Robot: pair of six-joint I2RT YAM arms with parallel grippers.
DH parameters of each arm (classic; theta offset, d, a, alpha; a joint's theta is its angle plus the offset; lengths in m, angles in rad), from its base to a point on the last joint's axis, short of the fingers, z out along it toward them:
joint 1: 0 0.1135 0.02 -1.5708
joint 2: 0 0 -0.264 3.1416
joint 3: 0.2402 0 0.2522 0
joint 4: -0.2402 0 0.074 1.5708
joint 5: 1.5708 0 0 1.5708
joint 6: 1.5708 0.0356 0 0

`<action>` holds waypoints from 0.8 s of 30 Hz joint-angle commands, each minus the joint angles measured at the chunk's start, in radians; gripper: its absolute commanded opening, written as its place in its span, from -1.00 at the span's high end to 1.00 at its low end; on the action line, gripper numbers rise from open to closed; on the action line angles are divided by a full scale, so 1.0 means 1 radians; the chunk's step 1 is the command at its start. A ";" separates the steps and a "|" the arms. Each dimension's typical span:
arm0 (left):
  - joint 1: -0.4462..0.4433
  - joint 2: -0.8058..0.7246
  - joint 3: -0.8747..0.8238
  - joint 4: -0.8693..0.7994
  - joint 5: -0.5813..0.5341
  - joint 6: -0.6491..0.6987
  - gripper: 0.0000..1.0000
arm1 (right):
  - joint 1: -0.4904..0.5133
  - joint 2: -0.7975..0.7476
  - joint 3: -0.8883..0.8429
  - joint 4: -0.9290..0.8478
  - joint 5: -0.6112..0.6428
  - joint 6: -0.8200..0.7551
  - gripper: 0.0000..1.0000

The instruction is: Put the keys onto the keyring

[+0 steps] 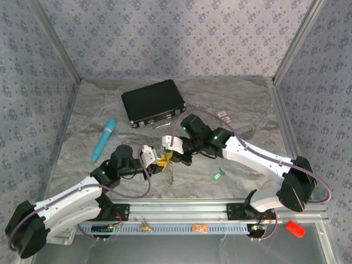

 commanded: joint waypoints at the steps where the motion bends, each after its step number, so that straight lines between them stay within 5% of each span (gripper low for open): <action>1: -0.008 0.004 0.054 0.071 0.026 -0.003 0.61 | 0.015 0.015 -0.015 0.003 -0.012 0.006 1.00; 24: -0.009 0.017 0.065 0.060 0.034 -0.006 0.68 | 0.022 0.022 -0.022 0.018 0.051 0.016 1.00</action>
